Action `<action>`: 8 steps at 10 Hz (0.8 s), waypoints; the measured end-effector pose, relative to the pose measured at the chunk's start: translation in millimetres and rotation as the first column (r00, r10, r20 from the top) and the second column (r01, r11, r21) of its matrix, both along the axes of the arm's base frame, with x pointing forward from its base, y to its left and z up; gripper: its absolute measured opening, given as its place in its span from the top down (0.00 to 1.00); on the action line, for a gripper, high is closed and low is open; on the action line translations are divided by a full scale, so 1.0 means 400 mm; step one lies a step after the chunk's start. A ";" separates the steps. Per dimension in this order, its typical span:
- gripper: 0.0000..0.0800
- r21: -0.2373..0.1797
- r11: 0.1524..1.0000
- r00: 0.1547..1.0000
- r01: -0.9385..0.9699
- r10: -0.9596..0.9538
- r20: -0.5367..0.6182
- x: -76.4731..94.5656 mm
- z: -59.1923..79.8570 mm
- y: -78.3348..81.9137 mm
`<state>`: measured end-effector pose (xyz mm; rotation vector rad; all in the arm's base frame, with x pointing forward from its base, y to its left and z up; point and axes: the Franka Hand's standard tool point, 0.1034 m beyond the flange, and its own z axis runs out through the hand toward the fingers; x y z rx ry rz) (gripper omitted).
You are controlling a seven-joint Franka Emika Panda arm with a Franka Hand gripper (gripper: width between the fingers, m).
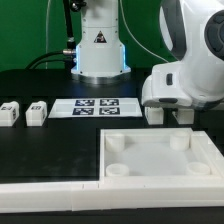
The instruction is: Assemble one leg
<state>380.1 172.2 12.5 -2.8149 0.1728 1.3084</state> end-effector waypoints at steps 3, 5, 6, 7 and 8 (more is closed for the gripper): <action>0.64 0.000 1.000 1.000 0.000 0.000 0.000 0.000 0.000 0.000; 0.64 0.000 1.000 1.000 0.000 0.000 0.000 0.000 0.001 0.000; 0.64 0.000 1.000 1.000 0.000 0.000 0.000 0.000 0.001 0.000; 0.64 0.000 1.000 1.000 0.000 0.000 0.000 0.000 0.001 0.000; 0.64 -0.001 1.000 1.000 -0.004 0.004 -0.010 0.003 0.011 -0.005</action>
Offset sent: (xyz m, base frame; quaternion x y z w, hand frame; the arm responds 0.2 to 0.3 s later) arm 0.0000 0.0000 0.0000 0.0000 0.0000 0.0000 1.0000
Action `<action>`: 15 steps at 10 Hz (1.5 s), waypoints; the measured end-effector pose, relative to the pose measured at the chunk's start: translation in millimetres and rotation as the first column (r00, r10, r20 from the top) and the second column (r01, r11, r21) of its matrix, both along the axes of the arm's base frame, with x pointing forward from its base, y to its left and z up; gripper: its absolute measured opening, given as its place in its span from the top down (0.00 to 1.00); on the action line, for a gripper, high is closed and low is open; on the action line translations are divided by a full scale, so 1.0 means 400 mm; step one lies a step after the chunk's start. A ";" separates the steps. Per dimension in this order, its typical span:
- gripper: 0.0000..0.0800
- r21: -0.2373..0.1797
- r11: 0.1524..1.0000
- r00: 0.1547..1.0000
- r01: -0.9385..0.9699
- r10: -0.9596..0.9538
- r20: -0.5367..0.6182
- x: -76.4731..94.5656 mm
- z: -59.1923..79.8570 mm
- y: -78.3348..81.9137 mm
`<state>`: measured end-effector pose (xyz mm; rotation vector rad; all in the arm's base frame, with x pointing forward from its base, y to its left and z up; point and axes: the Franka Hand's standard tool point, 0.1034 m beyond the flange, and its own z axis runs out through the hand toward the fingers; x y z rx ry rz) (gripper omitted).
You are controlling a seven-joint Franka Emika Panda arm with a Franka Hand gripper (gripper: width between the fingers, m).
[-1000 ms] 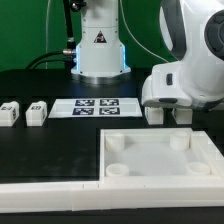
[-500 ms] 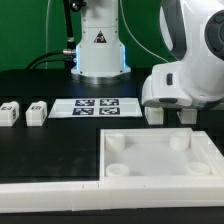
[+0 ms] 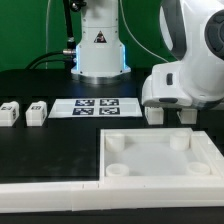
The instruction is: Assemble one leg
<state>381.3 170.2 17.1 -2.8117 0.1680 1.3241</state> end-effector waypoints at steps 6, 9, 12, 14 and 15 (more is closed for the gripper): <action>0.64 0.046 0.997 0.954 -0.067 0.051 0.295 0.210 0.251 -0.110; 0.64 0.025 0.998 0.829 -0.058 0.035 0.558 0.203 0.242 -0.101; 0.64 0.018 0.995 0.639 -0.096 0.048 0.767 0.332 0.320 -0.149; 0.64 -0.013 0.995 0.464 -0.099 0.057 0.884 0.441 0.412 -0.138; 0.64 -0.014 0.995 0.339 -0.098 0.047 0.940 0.457 0.428 -0.110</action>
Offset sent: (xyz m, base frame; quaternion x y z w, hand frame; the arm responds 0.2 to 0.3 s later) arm 0.0315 -0.0338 0.0570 -0.0076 0.0183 -0.0617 0.9979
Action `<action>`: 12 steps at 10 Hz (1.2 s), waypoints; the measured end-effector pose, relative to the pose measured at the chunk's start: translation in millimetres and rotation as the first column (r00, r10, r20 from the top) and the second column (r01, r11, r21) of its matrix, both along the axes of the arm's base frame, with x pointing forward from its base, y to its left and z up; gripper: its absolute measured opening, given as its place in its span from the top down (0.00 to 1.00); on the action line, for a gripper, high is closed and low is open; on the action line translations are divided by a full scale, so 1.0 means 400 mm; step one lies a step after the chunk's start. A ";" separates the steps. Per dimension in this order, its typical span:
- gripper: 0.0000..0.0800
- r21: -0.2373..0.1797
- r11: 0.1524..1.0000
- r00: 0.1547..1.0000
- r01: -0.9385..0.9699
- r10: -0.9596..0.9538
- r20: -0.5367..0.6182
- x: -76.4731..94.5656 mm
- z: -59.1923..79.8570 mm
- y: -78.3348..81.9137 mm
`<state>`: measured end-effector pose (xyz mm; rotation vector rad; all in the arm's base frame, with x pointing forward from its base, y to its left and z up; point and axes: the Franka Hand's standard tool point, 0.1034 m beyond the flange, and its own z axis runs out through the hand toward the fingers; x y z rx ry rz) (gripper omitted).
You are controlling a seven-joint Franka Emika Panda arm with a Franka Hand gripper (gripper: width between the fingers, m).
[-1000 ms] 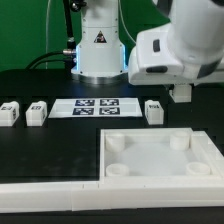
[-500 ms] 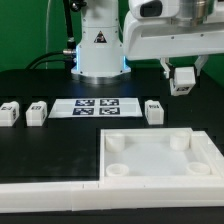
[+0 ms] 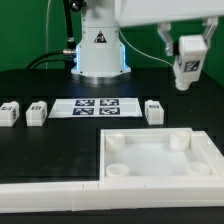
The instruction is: Assemble one leg
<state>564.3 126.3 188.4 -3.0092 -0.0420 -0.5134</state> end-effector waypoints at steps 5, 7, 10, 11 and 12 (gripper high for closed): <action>0.64 0.069 0.997 0.953 -0.023 0.001 0.301 -0.020 -0.022 0.019; 0.64 -0.027 0.996 0.948 -0.087 0.091 0.306 0.036 -0.056 -0.039; 0.64 -0.067 0.993 0.947 -0.099 0.114 0.299 0.103 -0.084 -0.096; 0.64 -0.063 0.993 0.947 -0.097 0.112 0.300 0.103 -0.083 -0.096; 0.64 -0.063 0.993 0.947 -0.100 0.115 0.300 0.102 -0.083 -0.091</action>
Offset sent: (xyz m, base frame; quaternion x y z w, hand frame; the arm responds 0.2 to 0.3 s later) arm 0.0000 0.0000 0.0000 0.0000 0.1790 0.0000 0.9838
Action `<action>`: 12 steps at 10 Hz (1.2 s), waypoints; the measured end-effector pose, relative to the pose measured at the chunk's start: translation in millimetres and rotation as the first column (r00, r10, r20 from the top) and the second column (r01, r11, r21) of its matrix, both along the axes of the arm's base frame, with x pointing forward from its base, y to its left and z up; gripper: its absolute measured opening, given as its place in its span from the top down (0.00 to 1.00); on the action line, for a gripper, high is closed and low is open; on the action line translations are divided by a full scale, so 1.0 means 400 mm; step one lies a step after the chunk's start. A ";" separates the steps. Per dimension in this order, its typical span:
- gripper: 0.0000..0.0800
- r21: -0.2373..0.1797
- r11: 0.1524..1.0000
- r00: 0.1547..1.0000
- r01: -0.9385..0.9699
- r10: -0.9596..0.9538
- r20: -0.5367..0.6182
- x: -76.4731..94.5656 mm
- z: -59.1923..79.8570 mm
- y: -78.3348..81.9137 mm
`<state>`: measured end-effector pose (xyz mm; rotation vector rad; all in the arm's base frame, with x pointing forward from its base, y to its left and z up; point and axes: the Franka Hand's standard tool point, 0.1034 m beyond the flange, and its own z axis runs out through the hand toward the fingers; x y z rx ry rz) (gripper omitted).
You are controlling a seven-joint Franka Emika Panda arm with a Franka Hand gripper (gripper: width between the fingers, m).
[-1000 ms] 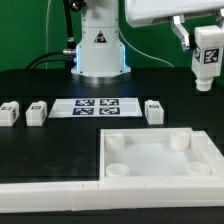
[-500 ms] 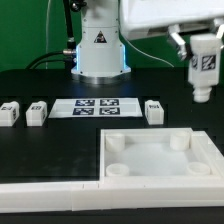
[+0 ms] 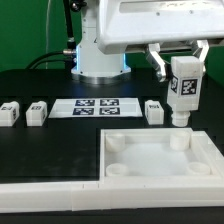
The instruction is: Assemble one leg
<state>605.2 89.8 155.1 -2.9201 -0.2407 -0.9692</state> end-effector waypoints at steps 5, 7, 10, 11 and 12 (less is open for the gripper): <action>0.64 0.025 1.000 1.000 -0.012 0.012 0.003 0.029 -0.101 0.056; 0.64 0.027 1.000 1.000 -0.010 0.010 -0.007 0.042 -0.130 0.055; 0.64 0.026 1.000 1.000 -0.008 0.008 -0.022 0.037 -0.153 0.054; 0.64 0.024 1.000 1.000 -0.009 0.009 -0.023 0.036 -0.154 0.053; 0.64 0.023 1.000 1.000 -0.010 0.010 -0.027 0.031 -0.157 0.053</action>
Offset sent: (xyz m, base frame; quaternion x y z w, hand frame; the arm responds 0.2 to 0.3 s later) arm 0.0284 0.0309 -0.0327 0.0244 0.0387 0.0312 0.9985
